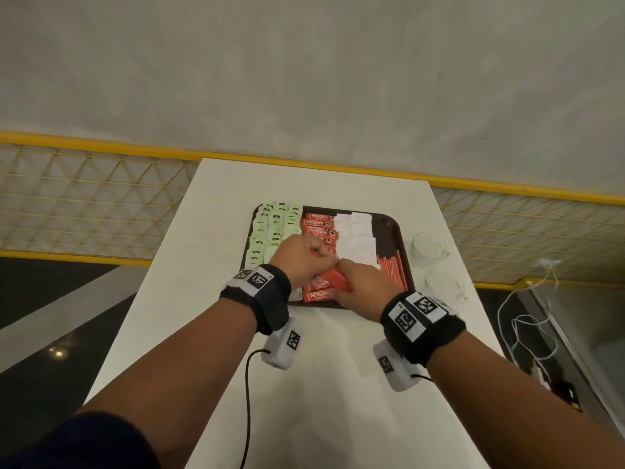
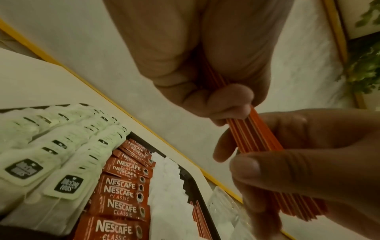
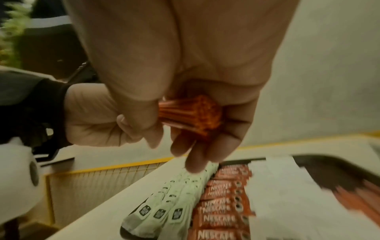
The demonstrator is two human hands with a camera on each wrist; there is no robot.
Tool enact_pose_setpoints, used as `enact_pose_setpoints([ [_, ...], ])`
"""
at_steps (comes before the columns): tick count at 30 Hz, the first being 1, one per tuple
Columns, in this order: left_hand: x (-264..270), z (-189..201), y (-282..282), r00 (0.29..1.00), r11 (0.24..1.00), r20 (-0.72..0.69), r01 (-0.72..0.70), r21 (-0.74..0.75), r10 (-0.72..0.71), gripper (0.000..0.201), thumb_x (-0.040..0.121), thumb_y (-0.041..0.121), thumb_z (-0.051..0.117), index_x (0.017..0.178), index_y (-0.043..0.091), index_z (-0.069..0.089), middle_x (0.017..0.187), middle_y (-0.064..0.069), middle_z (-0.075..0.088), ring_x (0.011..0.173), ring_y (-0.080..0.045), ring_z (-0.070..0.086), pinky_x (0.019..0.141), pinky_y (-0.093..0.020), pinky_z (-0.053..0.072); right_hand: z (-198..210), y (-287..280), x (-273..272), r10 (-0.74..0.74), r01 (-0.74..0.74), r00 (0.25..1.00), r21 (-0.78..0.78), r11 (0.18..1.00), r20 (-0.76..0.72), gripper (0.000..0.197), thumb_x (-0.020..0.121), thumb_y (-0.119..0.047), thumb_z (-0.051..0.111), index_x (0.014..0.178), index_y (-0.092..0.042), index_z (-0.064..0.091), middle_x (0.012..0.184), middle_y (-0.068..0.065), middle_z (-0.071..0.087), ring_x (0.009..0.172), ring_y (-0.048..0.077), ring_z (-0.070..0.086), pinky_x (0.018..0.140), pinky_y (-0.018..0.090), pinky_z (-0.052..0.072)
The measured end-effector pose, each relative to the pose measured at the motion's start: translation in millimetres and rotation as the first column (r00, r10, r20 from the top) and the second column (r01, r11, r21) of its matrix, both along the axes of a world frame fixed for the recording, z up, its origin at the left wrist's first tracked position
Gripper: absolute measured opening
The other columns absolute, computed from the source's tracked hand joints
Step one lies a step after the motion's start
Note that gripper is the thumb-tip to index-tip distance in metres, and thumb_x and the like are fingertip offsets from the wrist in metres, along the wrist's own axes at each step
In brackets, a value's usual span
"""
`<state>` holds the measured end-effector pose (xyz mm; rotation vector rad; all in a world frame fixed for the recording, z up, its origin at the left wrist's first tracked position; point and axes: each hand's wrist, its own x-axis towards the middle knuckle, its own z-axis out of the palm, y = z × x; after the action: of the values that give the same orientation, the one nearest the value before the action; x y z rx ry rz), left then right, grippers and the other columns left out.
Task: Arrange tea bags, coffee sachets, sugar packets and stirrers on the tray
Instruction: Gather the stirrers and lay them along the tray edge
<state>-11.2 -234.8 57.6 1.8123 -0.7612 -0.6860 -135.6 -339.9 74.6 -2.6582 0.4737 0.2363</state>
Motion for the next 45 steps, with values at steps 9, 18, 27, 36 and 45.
enact_pose_setpoints([
  [9, 4, -16, -43, 0.991, 0.995, -0.129, 0.042, 0.090, -0.030, 0.031, 0.095, 0.029, 0.062, 0.100, -0.002, 0.060, 0.071, -0.013, 0.069, 0.048, -0.011, 0.063, 0.048, -0.020, 0.051, -40, -36, 2, -0.116, 0.124, 0.992, 0.192, 0.974, -0.055, 0.014, 0.099, -0.030, 0.048, 0.090, -0.019, 0.050, 0.075, -0.005, 0.052, 0.063, 0.010, 0.049, 0.055, 0.022, 0.034],
  [18, 26, -39, -74, 0.995, 0.956, 0.100, -0.019, 0.291, -0.011, 0.036, 0.099, 0.047, 0.047, 0.104, 0.013, 0.057, 0.099, -0.007, 0.066, 0.084, -0.022, 0.066, 0.072, -0.032, 0.055, -57, -100, 8, -0.456, 0.509, 0.861, 0.396, 0.764, -0.225, 0.017, 0.097, -0.028, 0.051, 0.101, -0.011, 0.054, 0.073, 0.003, 0.049, 0.057, 0.014, 0.046, 0.053, 0.028, 0.047],
  [27, -2, -83, -102, 0.739, 0.720, 0.273, 0.387, 0.576, -0.616, 0.034, 0.086, 0.038, 0.071, 0.112, 0.016, 0.067, 0.104, 0.002, 0.058, 0.087, -0.013, 0.056, 0.077, -0.024, 0.043, -81, -184, 49, -0.686, 0.730, 0.683, 0.262, 0.632, -0.250, 0.026, 0.091, -0.026, 0.056, 0.105, -0.004, 0.060, 0.087, 0.012, 0.059, 0.075, 0.026, 0.057, 0.077, 0.039, 0.054],
  [36, -24, -108, -113, 0.647, 0.607, 0.237, 0.438, 0.663, -0.725, 0.029, 0.084, 0.031, 0.070, 0.112, 0.021, 0.065, 0.111, 0.000, 0.054, 0.095, -0.020, 0.057, 0.076, -0.028, 0.042, -96, -195, 67, -0.546, 0.578, 0.762, -0.014, 0.816, -0.349, 0.034, 0.088, -0.025, 0.065, 0.117, -0.009, 0.062, 0.110, 0.011, 0.063, 0.101, 0.029, 0.063, 0.087, 0.034, 0.054],
  [45, -27, -115, -110, 0.669, 0.644, 0.245, 0.449, 0.620, -0.702, 0.024, 0.086, 0.024, 0.067, 0.109, 0.021, 0.067, 0.111, 0.000, 0.054, 0.095, -0.020, 0.058, 0.075, -0.027, 0.041, -110, -199, 80, -0.560, 0.588, 0.782, 0.028, 0.808, -0.272, 0.029, 0.089, -0.021, 0.061, 0.116, -0.011, 0.064, 0.101, 0.008, 0.060, 0.083, 0.023, 0.054, 0.075, 0.027, 0.046],
])
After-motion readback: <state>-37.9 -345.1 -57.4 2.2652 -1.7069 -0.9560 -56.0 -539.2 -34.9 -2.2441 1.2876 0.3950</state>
